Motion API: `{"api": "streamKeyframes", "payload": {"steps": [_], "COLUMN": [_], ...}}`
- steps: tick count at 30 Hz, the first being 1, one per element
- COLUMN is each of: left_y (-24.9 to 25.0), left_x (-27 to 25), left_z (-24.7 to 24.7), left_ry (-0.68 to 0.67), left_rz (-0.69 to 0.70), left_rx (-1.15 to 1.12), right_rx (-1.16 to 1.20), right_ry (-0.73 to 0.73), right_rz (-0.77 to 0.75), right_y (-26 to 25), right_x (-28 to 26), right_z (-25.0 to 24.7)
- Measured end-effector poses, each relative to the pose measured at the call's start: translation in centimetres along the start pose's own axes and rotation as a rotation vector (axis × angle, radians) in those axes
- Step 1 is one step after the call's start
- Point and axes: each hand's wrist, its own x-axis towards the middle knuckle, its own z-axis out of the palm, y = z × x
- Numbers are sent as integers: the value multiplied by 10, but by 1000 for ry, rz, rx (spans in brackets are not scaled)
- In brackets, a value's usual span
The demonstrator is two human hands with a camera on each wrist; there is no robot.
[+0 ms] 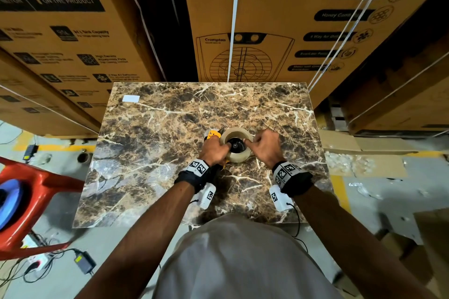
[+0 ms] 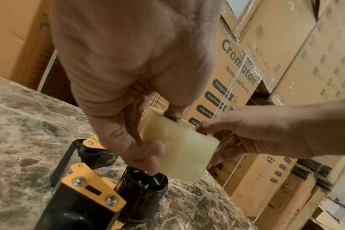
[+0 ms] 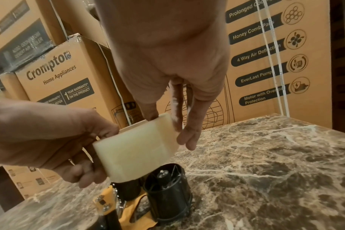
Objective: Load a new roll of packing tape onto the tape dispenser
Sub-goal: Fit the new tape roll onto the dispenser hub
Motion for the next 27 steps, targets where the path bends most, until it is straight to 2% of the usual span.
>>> {"api": "streamKeyframes", "payload": {"steps": [11, 17, 27], "left_y": [0, -1, 8], "left_x": [1, 4, 12], "left_z": [10, 10, 16], "left_ry": [-11, -19, -29], "left_rz": [6, 11, 2], "left_rx": [-26, -40, 32], "right_rx": [-61, -98, -108], "right_ry": [31, -62, -38], "right_rz": [33, 118, 142], "right_y": [3, -4, -18], "right_x": [-6, -9, 1], "right_z": [-6, -6, 4]}}
